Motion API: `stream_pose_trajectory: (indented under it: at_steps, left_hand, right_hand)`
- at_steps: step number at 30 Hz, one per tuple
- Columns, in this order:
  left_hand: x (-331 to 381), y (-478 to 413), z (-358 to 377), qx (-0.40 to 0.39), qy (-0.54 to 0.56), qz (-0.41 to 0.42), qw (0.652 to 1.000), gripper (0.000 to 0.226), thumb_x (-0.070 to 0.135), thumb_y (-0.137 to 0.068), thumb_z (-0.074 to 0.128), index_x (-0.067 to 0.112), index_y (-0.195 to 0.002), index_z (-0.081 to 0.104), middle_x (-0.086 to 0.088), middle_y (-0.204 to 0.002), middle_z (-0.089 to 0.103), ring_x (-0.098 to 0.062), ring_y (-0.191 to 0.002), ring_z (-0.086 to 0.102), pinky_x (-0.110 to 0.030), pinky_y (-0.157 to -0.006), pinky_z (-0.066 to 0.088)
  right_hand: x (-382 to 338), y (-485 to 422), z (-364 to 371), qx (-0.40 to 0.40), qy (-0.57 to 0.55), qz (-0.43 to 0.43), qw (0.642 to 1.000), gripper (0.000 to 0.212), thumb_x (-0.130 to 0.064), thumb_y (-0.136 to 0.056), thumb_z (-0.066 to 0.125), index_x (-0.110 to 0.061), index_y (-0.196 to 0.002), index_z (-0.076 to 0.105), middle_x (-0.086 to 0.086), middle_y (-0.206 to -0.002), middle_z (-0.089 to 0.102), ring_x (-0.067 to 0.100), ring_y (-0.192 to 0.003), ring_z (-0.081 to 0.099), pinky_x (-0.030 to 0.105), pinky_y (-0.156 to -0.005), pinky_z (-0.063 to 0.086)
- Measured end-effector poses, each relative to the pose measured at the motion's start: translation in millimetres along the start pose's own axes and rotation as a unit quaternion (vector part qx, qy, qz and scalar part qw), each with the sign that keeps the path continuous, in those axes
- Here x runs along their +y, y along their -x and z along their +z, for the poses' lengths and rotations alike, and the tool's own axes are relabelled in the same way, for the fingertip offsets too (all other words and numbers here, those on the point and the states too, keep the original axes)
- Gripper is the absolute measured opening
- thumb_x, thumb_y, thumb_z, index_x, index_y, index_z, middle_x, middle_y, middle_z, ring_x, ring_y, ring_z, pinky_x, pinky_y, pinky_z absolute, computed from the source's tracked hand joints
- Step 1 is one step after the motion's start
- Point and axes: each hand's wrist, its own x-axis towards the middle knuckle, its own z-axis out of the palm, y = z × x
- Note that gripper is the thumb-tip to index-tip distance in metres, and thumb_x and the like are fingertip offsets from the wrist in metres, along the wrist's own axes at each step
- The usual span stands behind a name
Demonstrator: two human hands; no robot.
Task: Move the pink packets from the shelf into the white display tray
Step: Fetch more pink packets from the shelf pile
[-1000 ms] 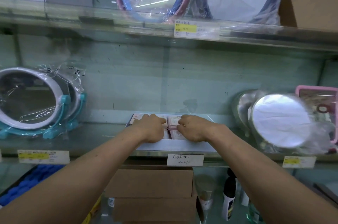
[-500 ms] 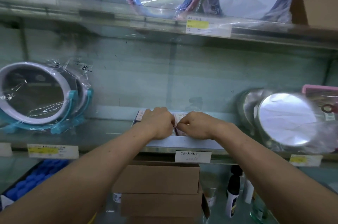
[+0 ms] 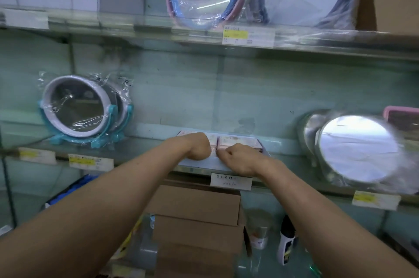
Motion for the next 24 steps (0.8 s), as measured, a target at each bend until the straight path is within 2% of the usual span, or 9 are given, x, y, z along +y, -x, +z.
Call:
stream_pose_trajectory:
  at_steps: [3,7,9,10,12,16,19,22,24]
  left_hand:
    - [-4,14,5,0.069,0.014,-0.016,0.997,0.031,0.016,-0.094,0.032,0.012,-0.095,0.062,-0.008,-0.117,0.063,-0.030,-0.110,0.054,-0.040,-0.094,0.040]
    - [-11,40,3,0.179,-0.004,-0.045,0.983,0.035,0.018,-0.094,0.039,0.024,-0.115,0.066,-0.001,-0.125,0.063,-0.027,-0.115,0.054,-0.038,-0.098,0.039]
    - [-19,55,1,0.201,-0.012,-0.066,0.977,0.034,0.017,-0.092,0.042,0.025,-0.115,0.067,-0.001,-0.125,0.063,-0.027,-0.115,0.055,-0.036,-0.095,0.040]
    - [-24,63,1,0.205,-0.016,-0.079,0.975,0.034,0.017,-0.092,0.043,0.025,-0.115,0.066,-0.002,-0.124,0.063,-0.027,-0.114,0.056,-0.036,-0.094,0.041]
    - [-31,78,2,0.204,-0.028,-0.103,0.973,0.035,0.016,-0.090,0.043,0.024,-0.116,0.065,-0.002,-0.124,0.062,-0.027,-0.113,0.056,-0.036,-0.093,0.041]
    - [-49,104,8,0.154,-0.053,-0.157,0.974,0.037,0.017,-0.089,0.047,0.022,-0.124,0.059,-0.006,-0.130,0.055,-0.028,-0.119,0.052,-0.040,-0.098,0.041]
    - [-64,122,11,0.118,-0.071,-0.191,0.972,0.043,0.017,-0.087,0.049,0.021,-0.129,0.055,-0.009,-0.136,0.050,-0.029,-0.124,0.048,-0.044,-0.102,0.041]
    - [-77,141,10,0.094,-0.081,-0.221,0.967,0.050,0.019,-0.089,0.048,0.023,-0.138,0.045,-0.011,-0.142,0.044,-0.030,-0.128,0.045,-0.044,-0.103,0.040]
    - [-85,152,8,0.086,-0.082,-0.238,0.964,0.050,0.020,-0.090,0.048,0.022,-0.139,0.042,-0.010,-0.142,0.042,-0.029,-0.127,0.044,-0.044,-0.101,0.040]
  right_hand:
    - [0,8,1,0.030,-0.014,-0.026,0.999,0.040,-0.042,-0.100,0.026,-0.015,-0.092,0.054,0.014,-0.121,0.059,0.027,-0.104,0.053,0.035,-0.085,0.041]
    - [-12,17,8,0.073,-0.003,-0.079,0.994,0.042,-0.045,-0.097,0.033,-0.012,-0.099,0.060,0.013,-0.117,0.059,0.030,-0.103,0.054,0.037,-0.083,0.044]
    - [-22,21,10,0.091,0.000,-0.111,0.990,0.038,-0.041,-0.097,0.036,-0.013,-0.079,0.055,0.013,-0.104,0.057,0.031,-0.096,0.052,0.035,-0.073,0.041]
    - [-28,22,12,0.097,0.000,-0.122,0.988,0.038,-0.040,-0.096,0.037,-0.016,-0.068,0.046,0.011,-0.096,0.053,0.030,-0.091,0.050,0.034,-0.070,0.038]
    - [-41,25,16,0.095,-0.001,-0.139,0.986,0.040,-0.039,-0.096,0.038,-0.020,-0.060,0.033,0.010,-0.090,0.049,0.029,-0.087,0.047,0.033,-0.068,0.035]
    - [-64,29,27,0.097,0.019,-0.195,0.976,0.040,-0.036,-0.097,0.036,-0.023,-0.060,0.026,0.018,-0.110,0.057,0.032,-0.103,0.052,0.033,-0.071,0.032]
    - [-83,31,37,0.093,0.022,-0.223,0.970,0.034,-0.035,-0.095,0.039,-0.017,-0.066,0.037,0.019,-0.110,0.057,0.035,-0.104,0.052,0.032,-0.071,0.032]
    - [-102,35,47,0.070,0.031,-0.248,0.966,0.027,-0.035,-0.095,0.041,-0.012,-0.086,0.051,0.017,-0.113,0.057,0.033,-0.105,0.052,0.032,-0.072,0.036]
    - [-115,36,52,0.062,0.043,-0.258,0.963,0.032,-0.035,-0.096,0.041,-0.008,-0.097,0.058,0.016,-0.117,0.057,0.032,-0.108,0.051,0.034,-0.075,0.038]
